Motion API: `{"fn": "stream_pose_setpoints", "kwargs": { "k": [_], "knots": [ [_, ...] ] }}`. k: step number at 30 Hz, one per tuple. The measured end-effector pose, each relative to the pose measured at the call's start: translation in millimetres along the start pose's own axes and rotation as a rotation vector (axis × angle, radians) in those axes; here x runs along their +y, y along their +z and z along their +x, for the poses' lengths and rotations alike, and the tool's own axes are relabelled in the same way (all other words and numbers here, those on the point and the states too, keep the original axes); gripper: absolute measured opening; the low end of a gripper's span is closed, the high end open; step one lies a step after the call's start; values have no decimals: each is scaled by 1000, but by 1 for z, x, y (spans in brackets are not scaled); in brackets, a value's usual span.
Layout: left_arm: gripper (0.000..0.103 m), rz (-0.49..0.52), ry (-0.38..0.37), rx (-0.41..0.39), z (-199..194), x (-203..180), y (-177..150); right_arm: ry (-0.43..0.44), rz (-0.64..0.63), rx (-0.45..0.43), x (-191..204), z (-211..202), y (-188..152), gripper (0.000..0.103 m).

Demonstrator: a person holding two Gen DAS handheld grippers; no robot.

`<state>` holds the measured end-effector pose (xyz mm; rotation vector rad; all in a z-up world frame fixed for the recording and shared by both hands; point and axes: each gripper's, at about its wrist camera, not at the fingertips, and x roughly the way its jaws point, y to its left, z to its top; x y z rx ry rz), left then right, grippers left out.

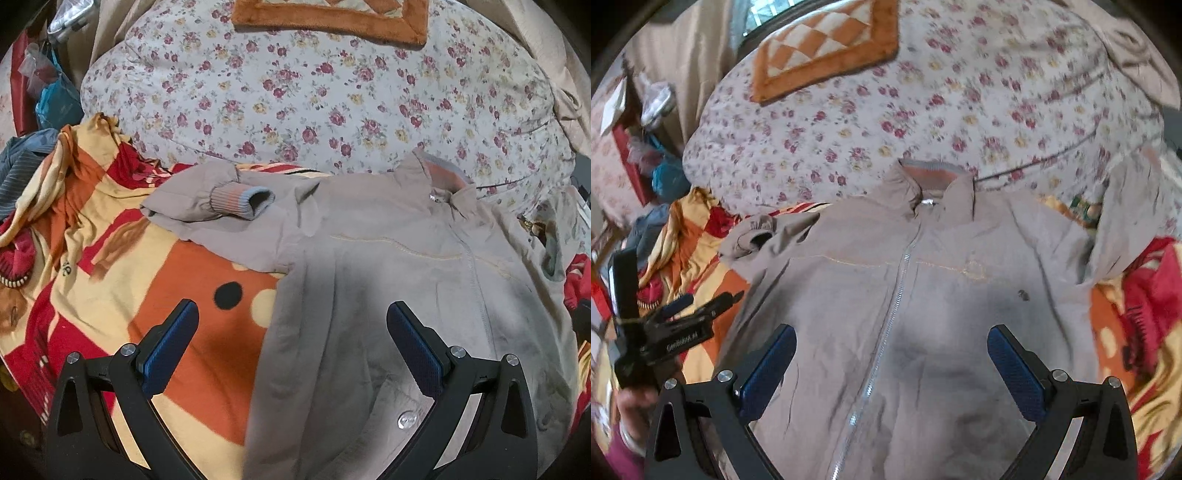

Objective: Fold large clothes

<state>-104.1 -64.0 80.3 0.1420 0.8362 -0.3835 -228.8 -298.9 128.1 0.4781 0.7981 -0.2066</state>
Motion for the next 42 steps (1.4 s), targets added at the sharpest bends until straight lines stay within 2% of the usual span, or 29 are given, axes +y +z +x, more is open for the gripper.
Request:
{"fn": "stream_pose_setpoints", "kwargs": {
  "k": [5, 9, 17, 26, 31, 34, 42],
  "knots": [
    [102, 12, 6, 13, 11, -9, 2, 17, 25, -40, -6, 22, 2, 103],
    [102, 13, 15, 23, 19, -12, 3, -22, -16, -3, -3, 46, 3, 103],
    [102, 4, 18, 43, 35, -16, 6, -106, -18, 72, 3, 79, 0, 103],
    [102, 26, 18, 51, 40, -23, 4, -92, -24, 98, 9, 92, -8, 103],
    [102, 22, 18, 56, 41, -23, 4, -58, -19, 25, 9, 87, -13, 103],
    [102, 24, 18, 56, 42, -24, 3, -38, -19, 20, 9, 86, -13, 103],
    [102, 26, 16, 56, 42, -25, 3, -72, 18, 44, 2, 91, -13, 103]
  ]
}}
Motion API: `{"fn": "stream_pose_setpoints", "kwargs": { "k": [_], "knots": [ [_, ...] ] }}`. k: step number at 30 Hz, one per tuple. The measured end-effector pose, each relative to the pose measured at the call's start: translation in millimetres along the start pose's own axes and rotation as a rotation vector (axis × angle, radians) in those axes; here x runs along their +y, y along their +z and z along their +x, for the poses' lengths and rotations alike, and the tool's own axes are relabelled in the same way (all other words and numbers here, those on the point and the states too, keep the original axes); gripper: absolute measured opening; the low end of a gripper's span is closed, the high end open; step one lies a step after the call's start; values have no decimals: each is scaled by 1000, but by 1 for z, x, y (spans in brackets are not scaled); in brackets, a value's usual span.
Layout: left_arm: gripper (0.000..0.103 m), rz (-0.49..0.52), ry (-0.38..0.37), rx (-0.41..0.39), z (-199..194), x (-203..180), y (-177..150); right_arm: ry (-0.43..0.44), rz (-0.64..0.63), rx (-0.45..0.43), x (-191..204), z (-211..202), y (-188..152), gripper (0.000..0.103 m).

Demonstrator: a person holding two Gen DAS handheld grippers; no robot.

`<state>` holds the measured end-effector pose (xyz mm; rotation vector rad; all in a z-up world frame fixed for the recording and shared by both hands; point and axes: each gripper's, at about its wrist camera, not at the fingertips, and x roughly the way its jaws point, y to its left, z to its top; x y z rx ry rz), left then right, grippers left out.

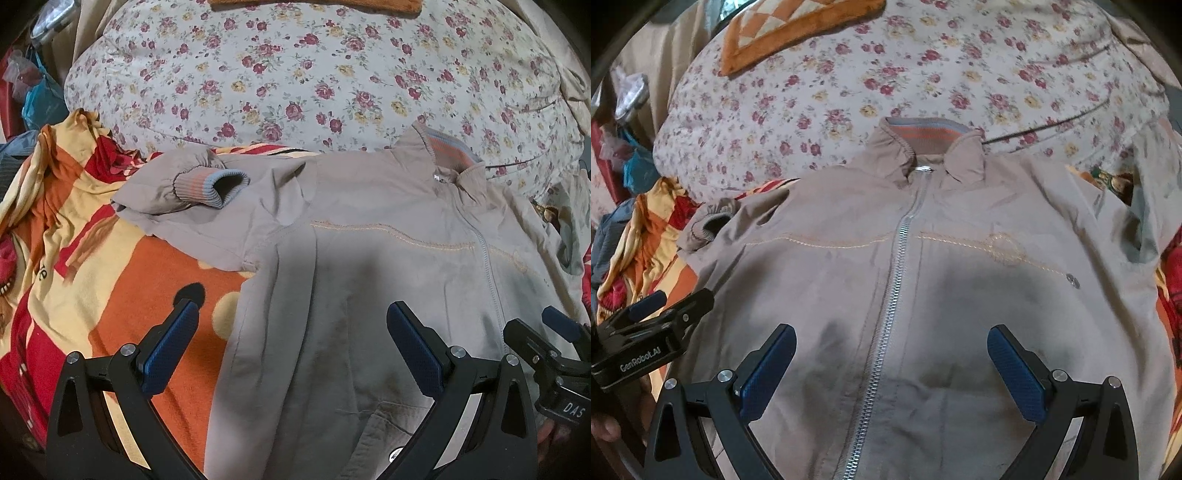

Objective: Fold large clothes

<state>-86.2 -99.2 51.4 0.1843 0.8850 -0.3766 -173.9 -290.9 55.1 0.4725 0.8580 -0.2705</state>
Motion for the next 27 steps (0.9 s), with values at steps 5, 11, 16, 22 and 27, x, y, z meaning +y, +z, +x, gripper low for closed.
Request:
{"fn": "stream_pose_setpoints", "kwargs": {
  "k": [5, 11, 16, 22, 27],
  "knots": [
    [102, 2, -1, -2, -1, -1, 0, -25, 15, 22, -3, 2, -2, 103],
    [102, 7, -1, 3, 0, -2, -1, -48, 46, 50, -8, 8, -6, 103],
    [102, 5, -8, -1, 0, -1, 0, -88, 65, 60, -13, 15, -10, 103],
    [102, 11, -3, 9, 1, -3, -1, -125, 44, 38, -13, 17, -13, 103],
    [102, 2, -11, 17, 4, -2, -2, -157, 14, 22, -8, 20, -15, 103]
  ]
}}
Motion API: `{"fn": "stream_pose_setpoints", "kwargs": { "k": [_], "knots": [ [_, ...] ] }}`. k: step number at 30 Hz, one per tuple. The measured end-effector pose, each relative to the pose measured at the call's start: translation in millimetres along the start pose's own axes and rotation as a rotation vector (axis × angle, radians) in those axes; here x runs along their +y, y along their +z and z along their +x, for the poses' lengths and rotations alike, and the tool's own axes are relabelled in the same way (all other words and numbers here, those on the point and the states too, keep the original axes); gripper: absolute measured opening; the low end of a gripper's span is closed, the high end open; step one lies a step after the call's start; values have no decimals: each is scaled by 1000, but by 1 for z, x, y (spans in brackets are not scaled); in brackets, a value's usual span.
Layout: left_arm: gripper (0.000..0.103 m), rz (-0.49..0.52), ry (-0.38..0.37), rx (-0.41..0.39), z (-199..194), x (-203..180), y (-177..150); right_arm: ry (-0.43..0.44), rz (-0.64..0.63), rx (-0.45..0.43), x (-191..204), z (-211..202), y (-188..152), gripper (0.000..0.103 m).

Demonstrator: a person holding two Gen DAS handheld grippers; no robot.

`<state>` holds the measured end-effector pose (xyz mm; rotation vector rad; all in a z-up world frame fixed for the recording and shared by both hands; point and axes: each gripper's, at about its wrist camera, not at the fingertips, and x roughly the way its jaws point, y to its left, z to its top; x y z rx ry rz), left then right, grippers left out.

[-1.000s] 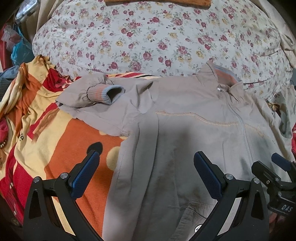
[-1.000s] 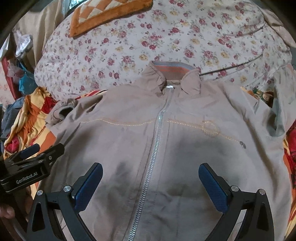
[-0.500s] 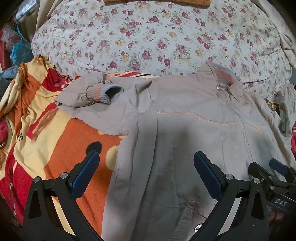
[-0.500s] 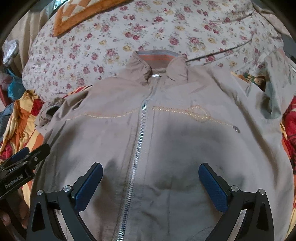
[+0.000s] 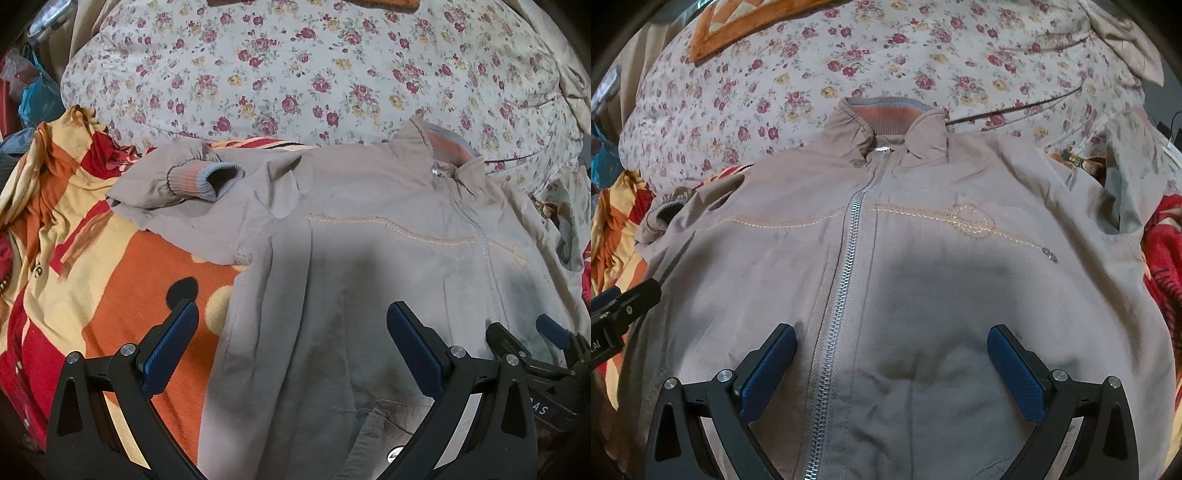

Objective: Fold large clothes

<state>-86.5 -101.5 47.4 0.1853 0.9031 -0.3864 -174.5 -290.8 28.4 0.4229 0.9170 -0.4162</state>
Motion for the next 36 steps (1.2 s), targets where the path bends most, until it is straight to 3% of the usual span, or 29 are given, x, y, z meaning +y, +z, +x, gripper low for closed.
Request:
{"fn": "stream_pose_setpoints", "kwargs": {
  "k": [26, 31, 36],
  "knots": [
    [102, 10, -10, 2, -2, -4, -1, 9, -1, 12, -1, 5, 0, 103],
    [102, 13, -16, -6, -3, -5, 1, 17, 9, 54, -1, -4, 4, 103],
    [102, 2, -20, -11, -5, -3, 3, 28, 12, 4, -1, -31, 9, 103]
  ]
}}
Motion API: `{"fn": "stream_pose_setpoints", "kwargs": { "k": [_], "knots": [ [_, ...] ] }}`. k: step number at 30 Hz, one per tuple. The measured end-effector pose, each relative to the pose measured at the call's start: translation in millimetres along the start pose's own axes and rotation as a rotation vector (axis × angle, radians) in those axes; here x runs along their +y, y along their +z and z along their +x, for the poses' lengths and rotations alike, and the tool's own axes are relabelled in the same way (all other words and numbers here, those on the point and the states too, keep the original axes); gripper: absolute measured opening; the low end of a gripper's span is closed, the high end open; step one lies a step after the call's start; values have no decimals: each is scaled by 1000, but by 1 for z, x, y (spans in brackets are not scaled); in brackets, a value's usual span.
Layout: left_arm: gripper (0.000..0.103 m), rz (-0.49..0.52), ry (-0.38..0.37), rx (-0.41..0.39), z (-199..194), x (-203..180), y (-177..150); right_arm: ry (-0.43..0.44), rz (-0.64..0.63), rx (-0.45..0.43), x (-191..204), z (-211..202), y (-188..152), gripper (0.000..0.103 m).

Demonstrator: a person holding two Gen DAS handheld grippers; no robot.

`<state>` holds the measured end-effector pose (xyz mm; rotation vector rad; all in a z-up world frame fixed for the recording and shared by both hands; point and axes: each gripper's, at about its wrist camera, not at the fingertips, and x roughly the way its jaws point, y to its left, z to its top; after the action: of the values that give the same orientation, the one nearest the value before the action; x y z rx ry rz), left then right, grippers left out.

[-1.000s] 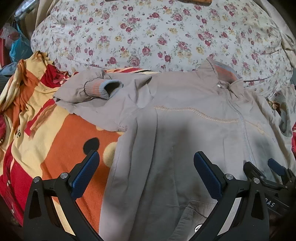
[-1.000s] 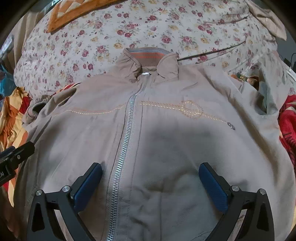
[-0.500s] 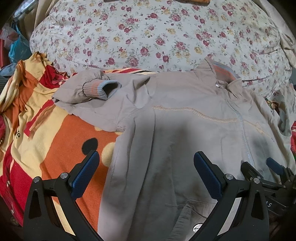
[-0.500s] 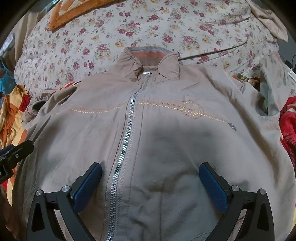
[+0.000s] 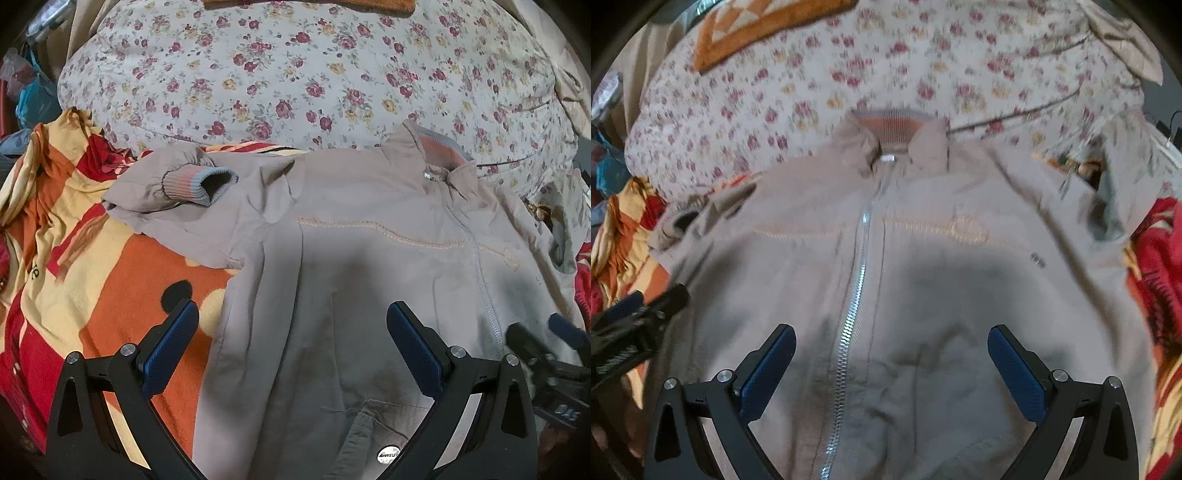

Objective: Fold large clothes

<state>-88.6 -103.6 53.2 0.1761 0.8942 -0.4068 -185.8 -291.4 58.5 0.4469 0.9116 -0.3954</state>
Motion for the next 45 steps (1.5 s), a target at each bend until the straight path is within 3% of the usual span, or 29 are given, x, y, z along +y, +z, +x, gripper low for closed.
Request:
{"fn": "stream_pose_setpoints", "kwargs": {
  "k": [11, 18, 45],
  "knots": [
    [102, 2, -1, -23, -6, 0, 1, 7, -52, -80, 17, -40, 3, 103],
    [102, 0, -6, -33, -8, 0, 0, -4, -12, -110, 11, -47, 3, 103],
    [102, -14, 10, -20, -5, 5, -1, 1, -14, -53, 8, -35, -5, 103]
  ]
}}
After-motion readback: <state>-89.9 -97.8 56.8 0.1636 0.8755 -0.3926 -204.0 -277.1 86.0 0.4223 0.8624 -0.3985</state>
